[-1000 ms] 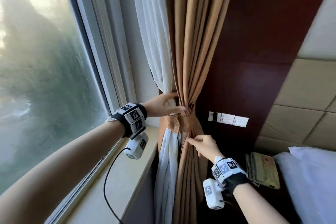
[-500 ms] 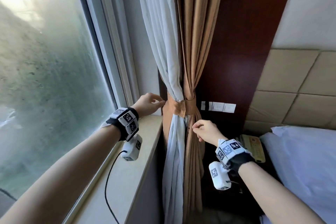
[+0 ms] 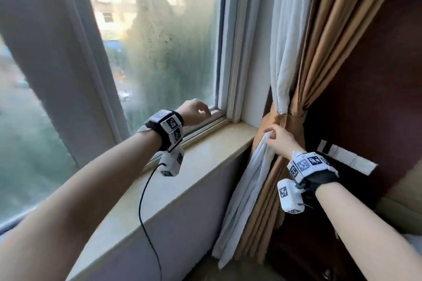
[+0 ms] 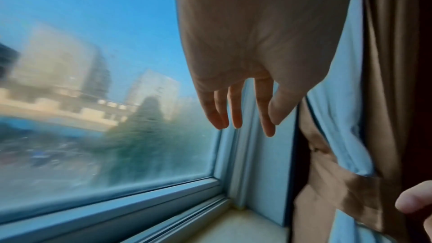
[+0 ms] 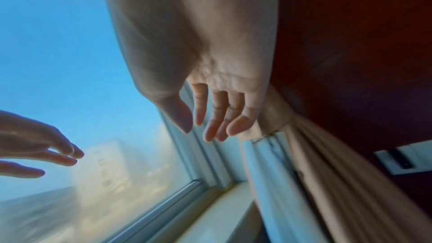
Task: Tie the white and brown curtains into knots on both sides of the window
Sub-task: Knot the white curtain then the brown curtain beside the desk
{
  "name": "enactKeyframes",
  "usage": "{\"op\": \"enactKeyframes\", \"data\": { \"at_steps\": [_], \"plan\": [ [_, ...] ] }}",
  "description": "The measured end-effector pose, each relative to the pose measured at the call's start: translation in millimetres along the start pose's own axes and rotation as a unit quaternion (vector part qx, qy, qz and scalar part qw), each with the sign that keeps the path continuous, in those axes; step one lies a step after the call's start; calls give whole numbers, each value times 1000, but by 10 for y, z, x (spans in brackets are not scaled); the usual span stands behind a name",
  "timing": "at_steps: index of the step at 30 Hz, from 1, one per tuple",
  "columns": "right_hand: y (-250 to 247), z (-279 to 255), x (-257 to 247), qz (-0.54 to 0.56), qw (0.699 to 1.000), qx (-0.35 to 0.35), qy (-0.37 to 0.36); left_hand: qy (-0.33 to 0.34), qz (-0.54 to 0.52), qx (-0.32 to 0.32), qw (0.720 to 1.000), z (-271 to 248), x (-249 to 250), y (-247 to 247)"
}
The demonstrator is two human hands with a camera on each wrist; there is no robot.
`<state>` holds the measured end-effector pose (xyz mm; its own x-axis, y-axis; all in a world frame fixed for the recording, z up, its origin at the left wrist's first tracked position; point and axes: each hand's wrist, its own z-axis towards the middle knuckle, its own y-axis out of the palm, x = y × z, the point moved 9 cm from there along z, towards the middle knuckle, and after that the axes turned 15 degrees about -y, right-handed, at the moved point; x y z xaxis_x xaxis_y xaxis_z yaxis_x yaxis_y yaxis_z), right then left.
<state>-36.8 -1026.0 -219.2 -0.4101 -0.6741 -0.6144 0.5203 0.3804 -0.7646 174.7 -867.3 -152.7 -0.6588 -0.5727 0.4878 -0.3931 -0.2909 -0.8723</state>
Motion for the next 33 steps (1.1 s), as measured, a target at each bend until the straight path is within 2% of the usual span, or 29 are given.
{"op": "enactKeyframes", "data": {
  "at_steps": [4, 7, 9, 13, 15, 18, 23, 28, 33],
  "plan": [
    [532, -15, -866, 32, 990, -85, -110, -110, -15, 46, 993, -886, -826, -263],
    [1004, -241, -1905, 67, 965, -125, -222, -187, -12, 90, 978, -1760, -1477, -555],
    [1351, -481, -2723, 131, 934, -160, -290, -238, -17, 173, 956, -2485, -1898, -951],
    [1932, -1422, -4394, 218, 856, -197, -427, -329, 3, 345, 879, -4262, -2590, -1729],
    [2157, -1987, -5052, 244, 819, -205, -478, -370, 29, 395, 841, -5126, -2814, -1986],
    [2623, -3076, -6015, 271, 747, -260, -549, -472, 69, 413, 776, -6597, -3224, -2186],
    [3260, -4641, -7223, 287, 661, -350, -599, -595, 103, 429, 672, -8678, -3755, -2349],
    [3779, -5953, -8248, 273, 603, -402, -633, -674, 121, 437, 583, -10348, -4138, -2563],
    [4295, -6856, -9041, 278, 594, -417, -629, -701, 152, 482, 504, -11551, -4503, -2701]
  ]
}}
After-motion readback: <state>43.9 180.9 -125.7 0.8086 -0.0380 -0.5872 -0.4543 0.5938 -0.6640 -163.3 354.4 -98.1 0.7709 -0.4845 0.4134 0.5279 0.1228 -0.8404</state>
